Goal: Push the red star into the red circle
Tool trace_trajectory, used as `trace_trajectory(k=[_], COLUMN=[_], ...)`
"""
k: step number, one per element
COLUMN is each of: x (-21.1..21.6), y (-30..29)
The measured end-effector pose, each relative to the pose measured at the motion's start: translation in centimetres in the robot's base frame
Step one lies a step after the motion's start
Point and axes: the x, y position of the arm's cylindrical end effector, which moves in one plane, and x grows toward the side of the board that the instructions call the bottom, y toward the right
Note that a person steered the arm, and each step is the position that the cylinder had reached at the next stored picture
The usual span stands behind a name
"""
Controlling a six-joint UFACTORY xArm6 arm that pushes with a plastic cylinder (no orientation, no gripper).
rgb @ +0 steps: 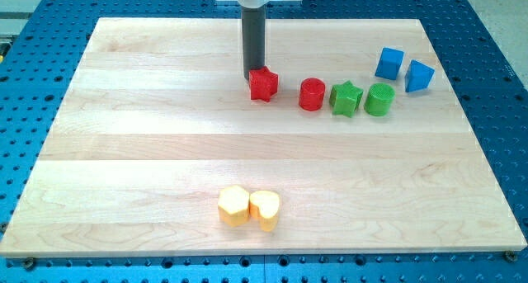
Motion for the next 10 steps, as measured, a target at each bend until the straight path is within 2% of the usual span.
trace_trajectory(k=[3,6,9,10], x=[1.3,3.9,3.9,0.7], y=[-4.0,-2.1,-1.7,-1.6])
